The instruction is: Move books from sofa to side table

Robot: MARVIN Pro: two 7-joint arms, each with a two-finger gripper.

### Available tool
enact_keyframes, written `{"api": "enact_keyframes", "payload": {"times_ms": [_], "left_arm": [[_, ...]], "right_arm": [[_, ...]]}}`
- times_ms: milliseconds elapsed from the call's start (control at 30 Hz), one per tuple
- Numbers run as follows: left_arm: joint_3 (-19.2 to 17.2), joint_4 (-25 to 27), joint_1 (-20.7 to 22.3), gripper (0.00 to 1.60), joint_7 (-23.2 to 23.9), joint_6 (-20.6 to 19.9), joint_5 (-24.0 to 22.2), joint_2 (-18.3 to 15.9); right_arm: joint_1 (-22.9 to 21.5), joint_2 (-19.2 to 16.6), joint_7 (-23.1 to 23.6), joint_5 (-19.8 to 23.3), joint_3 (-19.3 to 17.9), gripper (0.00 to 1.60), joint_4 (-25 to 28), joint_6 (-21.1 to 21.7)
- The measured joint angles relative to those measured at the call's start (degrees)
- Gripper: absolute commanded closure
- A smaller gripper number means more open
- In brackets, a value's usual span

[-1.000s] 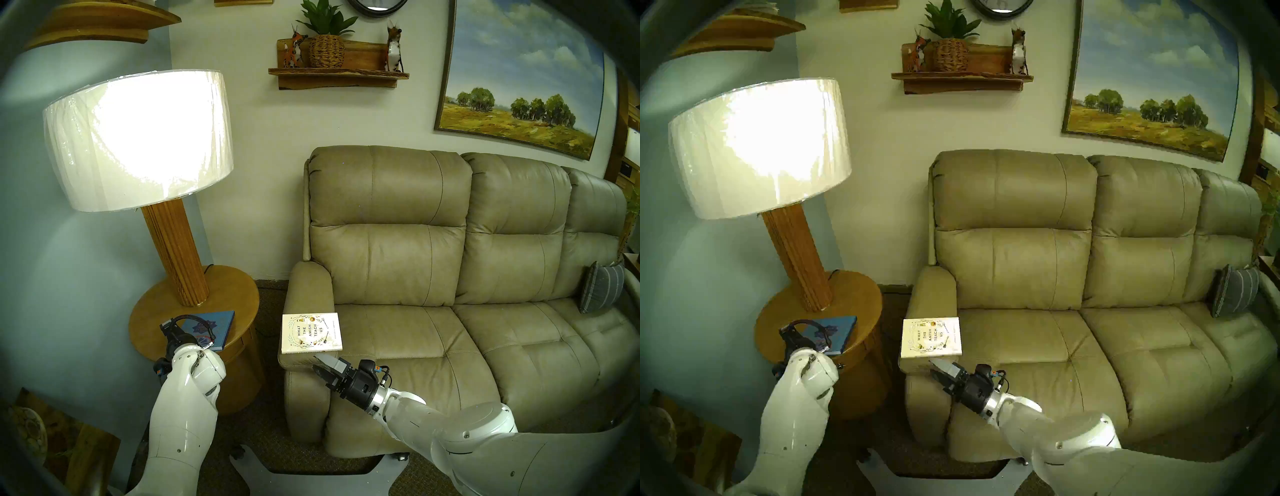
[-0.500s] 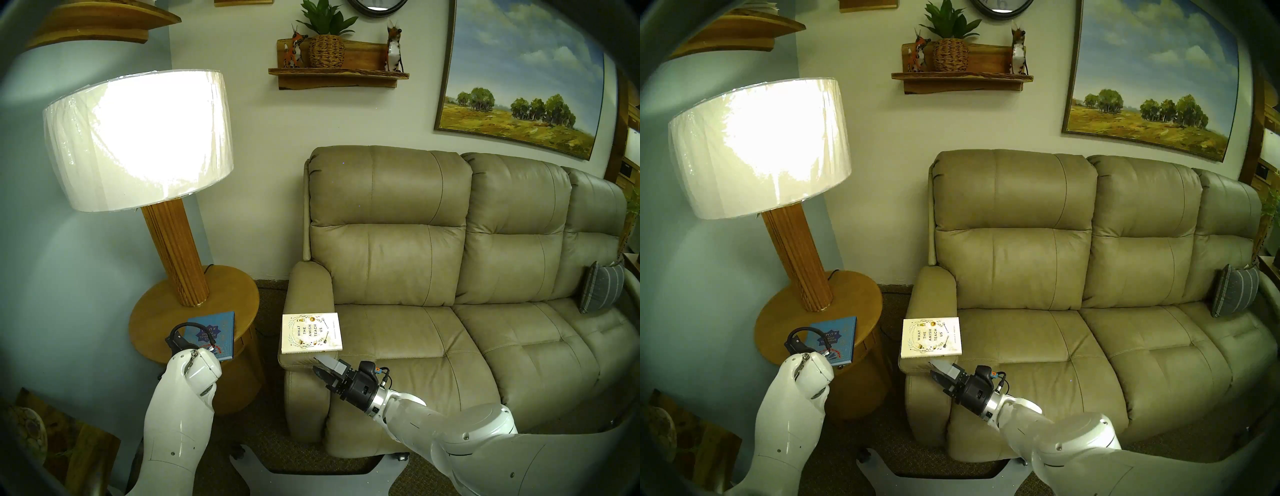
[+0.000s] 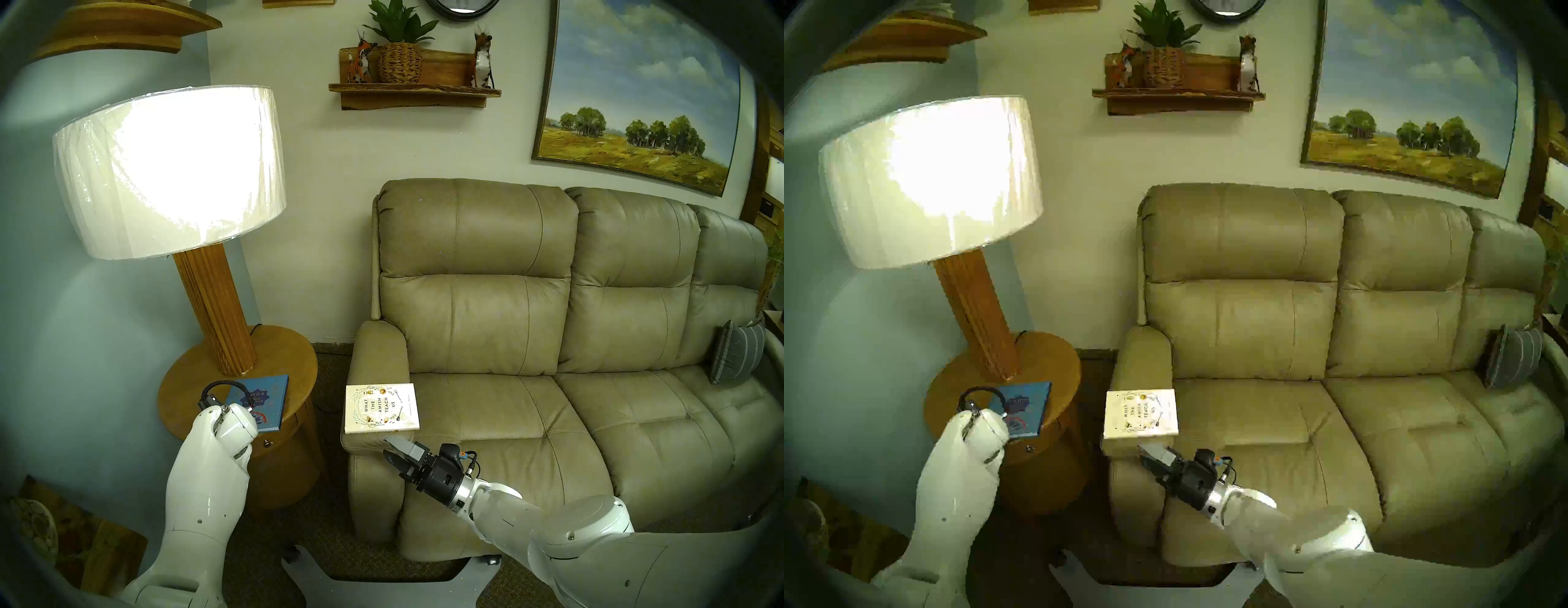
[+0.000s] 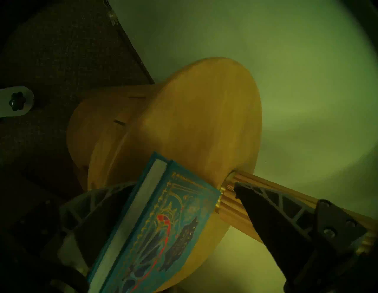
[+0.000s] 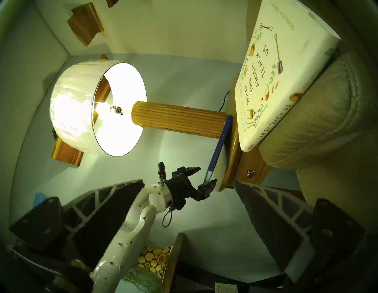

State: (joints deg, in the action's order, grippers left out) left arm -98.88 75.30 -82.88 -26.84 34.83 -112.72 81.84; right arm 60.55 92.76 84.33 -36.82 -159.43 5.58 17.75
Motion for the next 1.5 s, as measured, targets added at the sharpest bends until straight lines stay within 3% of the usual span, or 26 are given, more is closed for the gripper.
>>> {"api": "enact_keyframes", "payload": {"times_ms": [233,400,700,1200,1500], "left_arm": [[2.5,5.2,-2.2,0.00,-1.4,4.3,2.0,2.0],[3.9,7.4,-3.5,0.00,-6.6,8.5,3.9,2.2],[4.8,9.3,-4.5,0.00,-9.2,10.2,5.5,1.7],[9.9,17.0,-14.7,0.00,4.6,6.3,12.4,0.5],[11.1,18.9,-21.5,0.00,12.9,4.6,14.9,-0.2]], "right_arm": [[0.1,0.0,0.0,0.1,0.1,0.00,0.0,0.1],[0.2,-0.1,0.0,0.5,0.4,0.00,0.0,0.3],[0.5,-0.5,0.0,1.4,0.8,0.00,0.0,0.6],[0.3,-0.8,-0.3,2.6,-0.8,0.00,0.4,-0.5],[-0.6,-1.6,-5.5,3.4,-2.3,0.00,2.5,-0.8]]}}
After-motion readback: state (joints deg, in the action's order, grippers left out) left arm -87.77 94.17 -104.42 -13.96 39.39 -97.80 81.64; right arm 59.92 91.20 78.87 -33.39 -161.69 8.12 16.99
